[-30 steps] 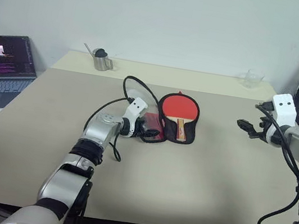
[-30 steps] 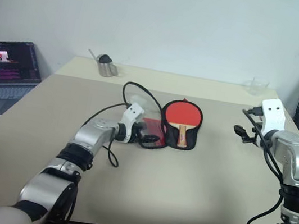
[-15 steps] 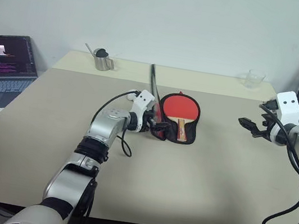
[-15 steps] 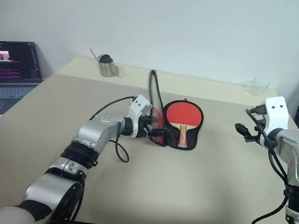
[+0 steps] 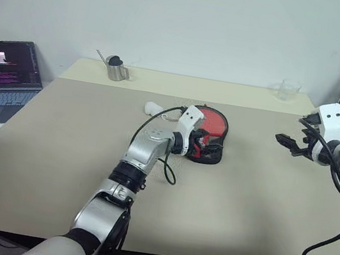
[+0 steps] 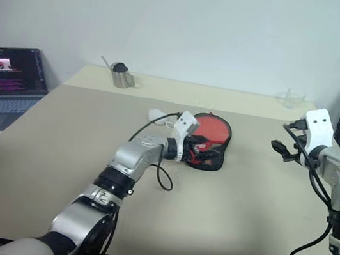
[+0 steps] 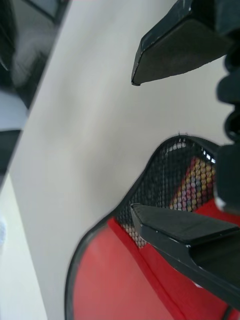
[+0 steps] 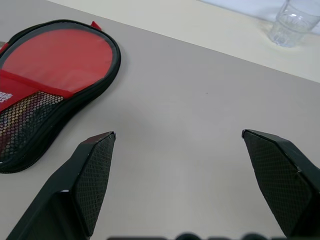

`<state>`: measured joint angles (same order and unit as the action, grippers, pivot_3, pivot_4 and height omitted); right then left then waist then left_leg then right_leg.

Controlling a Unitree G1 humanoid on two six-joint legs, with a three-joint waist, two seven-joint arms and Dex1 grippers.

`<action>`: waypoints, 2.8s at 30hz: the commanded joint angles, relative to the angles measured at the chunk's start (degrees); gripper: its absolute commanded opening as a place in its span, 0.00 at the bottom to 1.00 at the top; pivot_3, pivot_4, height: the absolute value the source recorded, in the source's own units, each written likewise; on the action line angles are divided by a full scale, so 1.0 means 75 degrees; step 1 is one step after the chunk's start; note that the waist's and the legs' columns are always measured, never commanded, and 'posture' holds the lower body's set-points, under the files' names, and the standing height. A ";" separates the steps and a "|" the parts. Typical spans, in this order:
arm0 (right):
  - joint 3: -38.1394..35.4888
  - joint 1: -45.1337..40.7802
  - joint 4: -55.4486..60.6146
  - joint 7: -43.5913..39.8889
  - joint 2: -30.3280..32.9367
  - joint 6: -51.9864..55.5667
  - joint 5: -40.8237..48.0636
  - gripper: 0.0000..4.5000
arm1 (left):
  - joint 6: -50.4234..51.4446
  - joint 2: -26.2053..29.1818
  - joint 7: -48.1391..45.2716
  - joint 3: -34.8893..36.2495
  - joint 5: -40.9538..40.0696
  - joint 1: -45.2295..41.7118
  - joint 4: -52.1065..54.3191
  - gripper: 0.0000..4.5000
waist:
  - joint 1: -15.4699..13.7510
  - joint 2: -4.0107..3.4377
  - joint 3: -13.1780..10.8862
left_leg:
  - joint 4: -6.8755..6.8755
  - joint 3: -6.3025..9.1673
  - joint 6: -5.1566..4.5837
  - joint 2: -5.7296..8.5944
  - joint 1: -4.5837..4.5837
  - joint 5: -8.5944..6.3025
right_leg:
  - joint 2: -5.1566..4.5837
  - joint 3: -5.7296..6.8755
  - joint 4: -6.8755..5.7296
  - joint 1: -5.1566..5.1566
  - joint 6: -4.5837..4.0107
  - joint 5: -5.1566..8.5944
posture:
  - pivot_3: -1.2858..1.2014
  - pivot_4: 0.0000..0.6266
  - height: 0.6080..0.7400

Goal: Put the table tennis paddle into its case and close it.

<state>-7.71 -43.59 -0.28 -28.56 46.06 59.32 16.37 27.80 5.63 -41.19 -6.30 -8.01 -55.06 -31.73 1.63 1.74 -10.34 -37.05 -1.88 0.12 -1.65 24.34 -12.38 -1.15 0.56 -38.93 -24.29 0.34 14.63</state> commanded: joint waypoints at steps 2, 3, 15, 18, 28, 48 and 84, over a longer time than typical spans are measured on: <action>-0.0288 -0.0144 0.0209 0.0095 0.0071 0.0157 0.0052 0.99 | -0.0246 -0.0021 0.0023 0.0152 -0.0161 -0.0132 0.0274 0.92 | 0.0004 0.0000 0.0000 | 0.0000 0.0001 0.0000 -0.0001 0.0000 0.0000 | 0.0001 0.0001 -0.0001 0.0000 0.0000 0.0000 | 0.52 0.24 1.00; -0.0362 -0.0158 0.0230 0.0134 -0.0030 0.0283 0.0145 0.99 | -0.0265 0.0054 -0.0173 0.0199 -0.0287 -0.0101 0.0441 0.92 | 0.0005 0.0000 0.0000 | 0.0001 0.0001 0.0000 -0.0001 0.0000 0.0000 | 0.0002 0.0001 -0.0001 0.0000 0.0000 0.0000 | 0.52 0.24 1.00; -0.1182 -0.0408 -0.0310 0.1552 -0.3362 0.1281 0.0909 0.99 | 0.0108 0.3698 -0.3806 0.0592 -0.1500 0.0827 0.2204 0.92 | 0.0062 -0.0008 -0.0002 | 0.0014 0.0005 0.0044 -0.0019 -0.0045 0.0029 | 0.0026 0.0002 -0.0017 0.0018 -0.0005 0.0004 | 0.52 0.24 1.00; -0.1091 -0.0562 -0.0995 0.1722 -0.3801 0.0852 0.0745 0.99 | 0.0131 0.4247 -0.4129 0.0543 -0.1525 0.1232 0.2553 0.92 | 0.0036 -0.0009 -0.0002 | 0.0010 -0.0002 0.0040 -0.0017 -0.0046 0.0031 | 0.0014 -0.0006 -0.0011 0.0022 0.0000 0.0000 | 0.52 0.24 1.00; -0.0835 -0.0908 -0.3398 0.1735 -0.4119 -0.0577 0.0437 0.99 | 0.0733 0.4878 -0.4054 0.0833 -0.1947 0.2111 0.3745 0.92 | 0.0010 -0.0008 -0.0003 | 0.0012 0.0006 0.0038 -0.0014 -0.0021 0.0031 | 0.0006 0.0004 0.0002 0.0016 -0.0018 -0.0013 | 0.52 0.24 1.00; -0.0760 -0.1260 -0.3665 0.1594 -0.4778 -0.0594 0.0656 0.91 | 0.1026 0.4994 -0.3359 0.0862 -0.2064 0.2343 0.4035 0.92 | 0.0041 -0.0008 -0.0003 | 0.0016 0.0001 0.0036 -0.0024 -0.0037 0.0033 | 0.0013 -0.0004 -0.0005 0.0017 -0.0005 -0.0004 | 0.52 0.24 1.00; 0.0762 -0.0184 -0.1793 0.0337 -0.3710 0.0708 0.0687 0.01 | 0.0733 0.4838 -0.3267 0.0605 -0.1904 0.2118 0.3764 0.92 | 0.0004 -0.0008 -0.0003 | 0.0021 0.0008 0.0035 -0.0021 -0.0026 0.0031 | 0.0012 0.0004 0.0005 0.0016 -0.0002 -0.0002 | 0.52 0.24 1.00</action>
<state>-3.04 -45.63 -17.71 -24.09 17.14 61.95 20.23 34.44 41.66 -65.60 -2.16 -22.34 -37.76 -4.15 1.66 1.69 -10.36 -36.90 -1.82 0.38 -1.80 24.15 -12.15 -1.06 0.59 -38.88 -24.16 0.33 14.62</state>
